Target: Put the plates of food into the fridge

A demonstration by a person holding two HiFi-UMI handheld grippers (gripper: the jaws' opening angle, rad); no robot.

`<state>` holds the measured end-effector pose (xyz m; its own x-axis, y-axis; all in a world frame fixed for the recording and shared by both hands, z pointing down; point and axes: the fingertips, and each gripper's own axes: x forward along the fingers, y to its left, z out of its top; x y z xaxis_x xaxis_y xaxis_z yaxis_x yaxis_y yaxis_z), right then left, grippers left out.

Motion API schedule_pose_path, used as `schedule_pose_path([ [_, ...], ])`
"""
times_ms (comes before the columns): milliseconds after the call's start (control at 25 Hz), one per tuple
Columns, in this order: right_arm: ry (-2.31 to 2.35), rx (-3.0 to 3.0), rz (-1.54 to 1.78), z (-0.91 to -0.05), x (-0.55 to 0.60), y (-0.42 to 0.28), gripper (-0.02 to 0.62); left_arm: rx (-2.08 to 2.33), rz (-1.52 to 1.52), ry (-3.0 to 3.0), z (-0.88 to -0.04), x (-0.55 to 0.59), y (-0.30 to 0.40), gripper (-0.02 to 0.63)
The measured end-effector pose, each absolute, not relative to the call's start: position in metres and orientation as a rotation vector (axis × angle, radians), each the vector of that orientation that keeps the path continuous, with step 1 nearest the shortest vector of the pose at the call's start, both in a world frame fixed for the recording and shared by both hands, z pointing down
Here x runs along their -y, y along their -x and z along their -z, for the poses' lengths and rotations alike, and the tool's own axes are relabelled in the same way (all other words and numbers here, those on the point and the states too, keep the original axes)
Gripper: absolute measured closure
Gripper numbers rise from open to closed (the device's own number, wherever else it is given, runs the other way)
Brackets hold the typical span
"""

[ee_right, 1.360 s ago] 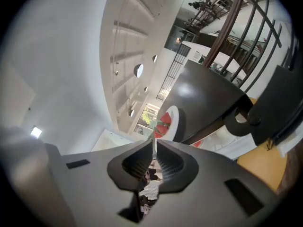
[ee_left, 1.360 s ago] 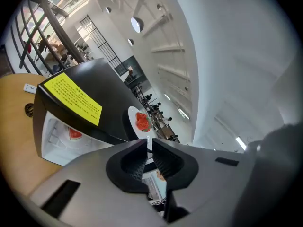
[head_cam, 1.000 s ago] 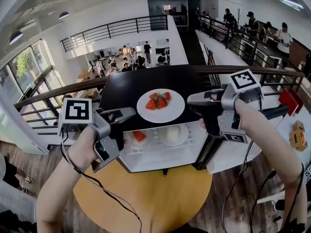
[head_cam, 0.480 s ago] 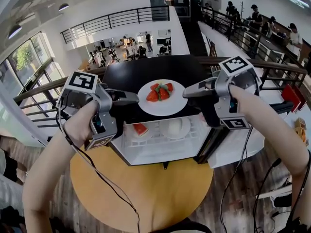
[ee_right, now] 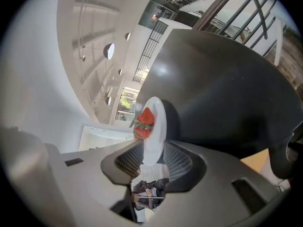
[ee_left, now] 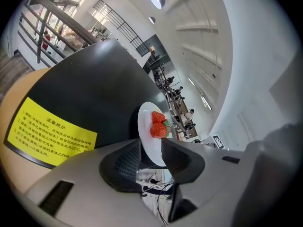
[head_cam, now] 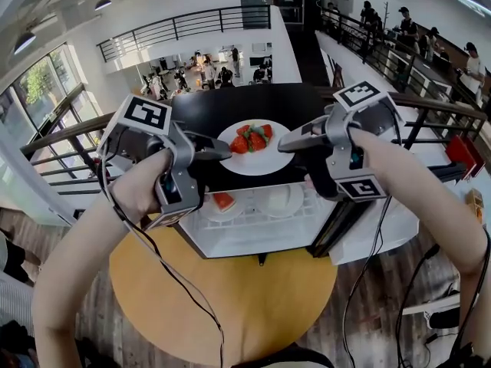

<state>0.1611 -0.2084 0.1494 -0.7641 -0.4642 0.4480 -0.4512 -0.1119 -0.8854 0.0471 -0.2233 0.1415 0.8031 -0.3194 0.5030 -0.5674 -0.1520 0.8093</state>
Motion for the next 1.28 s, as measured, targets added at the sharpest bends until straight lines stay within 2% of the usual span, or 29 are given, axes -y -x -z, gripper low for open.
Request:
schedule_pose_path([
  [160, 1.083, -2.045, 2.04, -0.149, 0.211, -0.165, 0.462, 0.669, -0.208, -1.739, -0.141, 0.223, -0.048, 0.481],
  [200, 1.095, -2.04, 2.037, -0.15, 0.212, -0.166, 0.476, 0.666, -0.205, -1.734, -0.142, 0.223, -0.047, 0.518],
  [240, 1.108, -2.037, 2.036, -0.152, 0.212, -0.168, 0.52, 0.663, -0.202, -1.733, -0.143, 0.223, -0.047, 0.552],
  [280, 1.112, -2.034, 2.033, -0.153, 0.213, -0.169, 0.549, 0.657, -0.196, -1.733, -0.143, 0.224, -0.047, 0.552],
  [1280, 0.843, -1.946, 1.855, -0.135, 0.186, -0.171, 0.577, 0.503, 0.069, -1.718, -0.125, 0.198, -0.046, 0.581],
])
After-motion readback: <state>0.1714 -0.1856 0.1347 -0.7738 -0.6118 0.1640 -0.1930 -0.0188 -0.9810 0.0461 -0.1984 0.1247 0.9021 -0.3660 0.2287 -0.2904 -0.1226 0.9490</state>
